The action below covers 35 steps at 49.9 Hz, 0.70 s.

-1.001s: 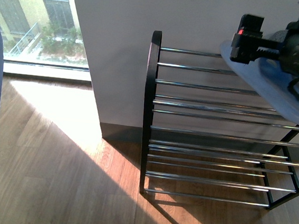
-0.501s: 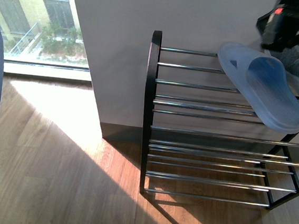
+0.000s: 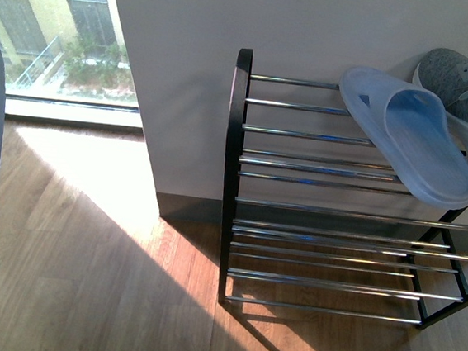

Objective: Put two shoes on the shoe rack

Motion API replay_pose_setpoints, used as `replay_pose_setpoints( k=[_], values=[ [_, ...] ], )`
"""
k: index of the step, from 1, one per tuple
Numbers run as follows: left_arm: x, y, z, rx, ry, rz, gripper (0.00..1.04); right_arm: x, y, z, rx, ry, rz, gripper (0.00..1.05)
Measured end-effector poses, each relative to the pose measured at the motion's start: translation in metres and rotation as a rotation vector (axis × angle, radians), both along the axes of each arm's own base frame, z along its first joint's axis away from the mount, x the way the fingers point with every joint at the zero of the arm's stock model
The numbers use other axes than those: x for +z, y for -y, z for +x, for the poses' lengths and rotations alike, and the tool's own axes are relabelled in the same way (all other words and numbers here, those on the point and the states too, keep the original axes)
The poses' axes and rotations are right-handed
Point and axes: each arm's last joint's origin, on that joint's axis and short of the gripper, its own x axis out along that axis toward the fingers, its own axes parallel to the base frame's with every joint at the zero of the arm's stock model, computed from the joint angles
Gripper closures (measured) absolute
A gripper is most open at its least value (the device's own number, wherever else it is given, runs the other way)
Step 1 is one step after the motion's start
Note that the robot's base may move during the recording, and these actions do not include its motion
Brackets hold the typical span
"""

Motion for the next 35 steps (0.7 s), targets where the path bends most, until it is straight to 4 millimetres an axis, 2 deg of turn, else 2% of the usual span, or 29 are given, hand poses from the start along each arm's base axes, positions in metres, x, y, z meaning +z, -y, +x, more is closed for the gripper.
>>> replay_pose_setpoints(
  k=[3, 7, 13, 16, 21, 27, 30, 35],
  values=[
    [0.0, 0.0, 0.0, 0.0, 0.0, 0.0, 1.03, -0.001, 0.0, 0.0, -0.016, 0.005, -0.014, 0.1],
    [0.0, 0.0, 0.0, 0.0, 0.0, 0.0, 1.03, -0.006, -0.003, -0.007, -0.178, 0.067, -0.1, 0.25],
    [0.0, 0.0, 0.0, 0.0, 0.0, 0.0, 1.03, -0.011, -0.003, -0.017, -0.224, 0.077, -0.138, 0.4],
    [0.0, 0.0, 0.0, 0.0, 0.0, 0.0, 1.03, -0.016, -0.003, -0.023, -0.231, 0.078, -0.148, 0.53],
    [0.0, 0.0, 0.0, 0.0, 0.0, 0.0, 1.03, -0.021, -0.004, -0.031, -0.229, 0.074, -0.156, 0.67],
    [0.0, 0.0, 0.0, 0.0, 0.0, 0.0, 1.03, -0.026, -0.004, -0.042, -0.228, 0.077, -0.164, 0.93],
    [0.0, 0.0, 0.0, 0.0, 0.0, 0.0, 1.03, -0.029, -0.004, -0.047, -0.228, 0.075, -0.171, 1.03],
    [0.0, 0.0, 0.0, 0.0, 0.0, 0.0, 1.03, -0.032, -0.004, -0.054, -0.228, 0.076, -0.17, 1.03]
  ],
)
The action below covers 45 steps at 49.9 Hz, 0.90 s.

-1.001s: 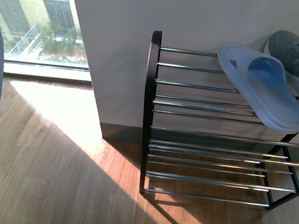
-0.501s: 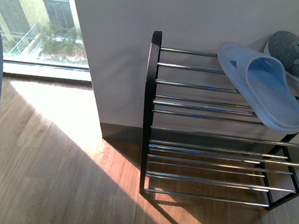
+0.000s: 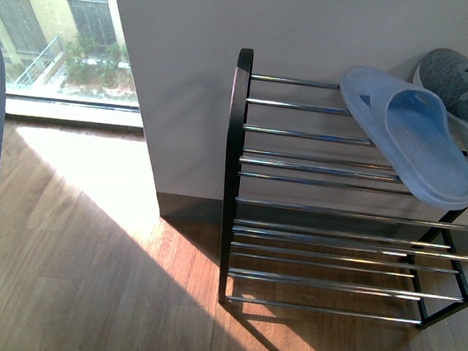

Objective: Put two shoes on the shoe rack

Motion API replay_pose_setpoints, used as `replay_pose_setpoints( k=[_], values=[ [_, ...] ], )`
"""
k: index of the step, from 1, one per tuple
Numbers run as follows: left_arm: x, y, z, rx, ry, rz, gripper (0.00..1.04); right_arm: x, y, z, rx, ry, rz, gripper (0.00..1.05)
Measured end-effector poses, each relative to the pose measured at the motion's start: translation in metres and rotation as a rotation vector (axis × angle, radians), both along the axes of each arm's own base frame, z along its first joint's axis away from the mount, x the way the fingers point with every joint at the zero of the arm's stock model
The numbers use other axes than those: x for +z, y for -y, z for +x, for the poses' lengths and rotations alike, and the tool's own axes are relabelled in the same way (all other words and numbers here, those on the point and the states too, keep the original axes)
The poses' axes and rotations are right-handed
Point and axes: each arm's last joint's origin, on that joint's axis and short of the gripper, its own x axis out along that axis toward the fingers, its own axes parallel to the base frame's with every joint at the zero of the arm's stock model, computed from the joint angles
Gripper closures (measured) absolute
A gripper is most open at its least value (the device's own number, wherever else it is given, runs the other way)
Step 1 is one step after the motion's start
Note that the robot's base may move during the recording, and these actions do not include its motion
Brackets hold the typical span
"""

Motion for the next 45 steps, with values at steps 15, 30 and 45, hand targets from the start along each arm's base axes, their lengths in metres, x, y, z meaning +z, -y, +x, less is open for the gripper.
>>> replay_pose_setpoints(
  k=[15, 30, 45],
  values=[
    [0.0, 0.0, 0.0, 0.0, 0.0, 0.0, 1.03, -0.007, 0.0, -0.012, 0.001, 0.019, 0.0, 1.03],
    [0.0, 0.0, 0.0, 0.0, 0.0, 0.0, 1.03, -0.005, 0.0, -0.02, -0.001, 0.028, 0.0, 1.03],
    [0.0, 0.0, 0.0, 0.0, 0.0, 0.0, 1.03, -0.004, 0.0, -0.027, -0.001, 0.032, 0.0, 1.03]
  ],
)
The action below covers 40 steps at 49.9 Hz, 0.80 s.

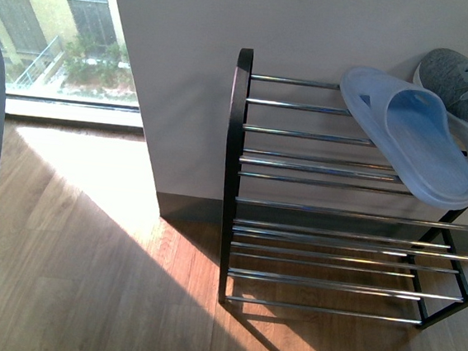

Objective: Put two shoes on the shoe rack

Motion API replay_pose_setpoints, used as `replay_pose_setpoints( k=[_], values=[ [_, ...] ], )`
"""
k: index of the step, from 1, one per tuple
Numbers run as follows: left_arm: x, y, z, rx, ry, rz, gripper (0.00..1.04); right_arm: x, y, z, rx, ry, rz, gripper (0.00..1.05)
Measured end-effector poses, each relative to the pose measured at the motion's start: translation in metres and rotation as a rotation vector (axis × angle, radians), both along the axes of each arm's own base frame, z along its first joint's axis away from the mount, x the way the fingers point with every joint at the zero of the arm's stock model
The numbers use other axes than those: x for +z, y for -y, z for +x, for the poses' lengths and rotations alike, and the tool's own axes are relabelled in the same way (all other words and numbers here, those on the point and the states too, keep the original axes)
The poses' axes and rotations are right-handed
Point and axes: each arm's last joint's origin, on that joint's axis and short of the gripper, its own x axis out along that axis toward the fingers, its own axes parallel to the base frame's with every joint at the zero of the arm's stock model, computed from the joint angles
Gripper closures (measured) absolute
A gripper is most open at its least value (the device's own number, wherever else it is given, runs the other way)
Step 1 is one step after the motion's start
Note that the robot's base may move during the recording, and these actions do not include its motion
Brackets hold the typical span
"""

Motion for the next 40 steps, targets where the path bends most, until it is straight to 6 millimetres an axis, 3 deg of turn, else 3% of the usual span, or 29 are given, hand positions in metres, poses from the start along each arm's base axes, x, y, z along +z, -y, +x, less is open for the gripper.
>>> replay_pose_setpoints(
  k=[40],
  values=[
    [0.0, 0.0, 0.0, 0.0, 0.0, 0.0, 1.03, -0.004, 0.0, -0.02, 0.002, -0.007, 0.0, 1.03]
  ],
)
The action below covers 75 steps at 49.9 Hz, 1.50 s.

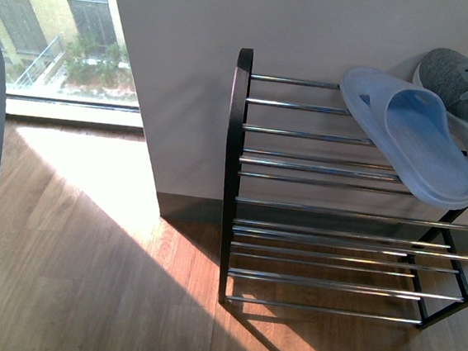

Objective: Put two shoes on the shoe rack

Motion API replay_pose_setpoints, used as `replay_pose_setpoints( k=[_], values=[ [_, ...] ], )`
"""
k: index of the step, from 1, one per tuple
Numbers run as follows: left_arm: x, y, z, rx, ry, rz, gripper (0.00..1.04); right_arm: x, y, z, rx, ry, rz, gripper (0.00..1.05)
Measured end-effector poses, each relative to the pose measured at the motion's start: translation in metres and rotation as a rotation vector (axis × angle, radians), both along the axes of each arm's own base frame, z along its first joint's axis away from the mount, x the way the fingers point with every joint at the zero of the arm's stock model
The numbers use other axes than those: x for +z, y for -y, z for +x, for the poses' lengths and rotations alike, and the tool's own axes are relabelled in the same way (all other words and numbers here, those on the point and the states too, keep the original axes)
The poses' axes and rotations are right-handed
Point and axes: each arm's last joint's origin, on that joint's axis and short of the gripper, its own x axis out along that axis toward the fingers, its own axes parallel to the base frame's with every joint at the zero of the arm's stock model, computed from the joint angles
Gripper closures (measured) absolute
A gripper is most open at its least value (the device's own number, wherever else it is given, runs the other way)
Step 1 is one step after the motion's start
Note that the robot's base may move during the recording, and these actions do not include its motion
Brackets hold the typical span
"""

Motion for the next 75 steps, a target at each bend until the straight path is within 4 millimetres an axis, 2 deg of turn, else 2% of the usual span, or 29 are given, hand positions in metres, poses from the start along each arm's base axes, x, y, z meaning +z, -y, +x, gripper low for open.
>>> replay_pose_setpoints(
  k=[5, 8, 11, 20, 33, 56, 59, 63, 75],
  values=[
    [0.0, 0.0, 0.0, 0.001, 0.0, 0.001, 1.03, 0.0, 0.0, 0.0, 0.0, 0.0, 0.0, 1.03],
    [0.0, 0.0, 0.0, 0.0, 0.0, 0.0, 1.03, 0.0, 0.0, 0.0, 0.0, 0.001, -0.001, 0.98],
    [0.0, 0.0, 0.0, 0.0, 0.0, 0.0, 1.03, 0.0, 0.0, 0.0, 0.0, 0.001, -0.001, 0.89],
    [0.0, 0.0, 0.0, 0.001, 0.0, 0.0, 1.03, 0.0, 0.0, 0.0, 0.002, 0.001, -0.001, 0.5],
    [0.0, -0.001, 0.0, 0.007, 0.0, 0.002, 1.03, 0.0, 0.0, 0.0, 0.004, 0.0, -0.001, 0.09],
    [0.0, 0.001, 0.0, -0.012, -0.001, -0.006, 1.03, 0.0, 0.0, 0.0, -0.002, -0.001, 0.0, 0.09],
    [0.002, 0.003, 0.004, 0.01, 0.112, -0.078, 1.03, 0.0, 0.0, 0.0, -0.002, -0.001, 0.0, 0.09],
    [0.01, 0.012, 0.023, -0.019, 0.178, -0.175, 1.03, 0.0, 0.0, 0.0, -0.001, -0.001, 0.0, 0.09],
    [0.034, 0.046, 0.116, -0.158, 0.155, -0.321, 1.03, 0.0, 0.0, 0.0, 0.0, -0.001, 0.0, 0.09]
  ],
)
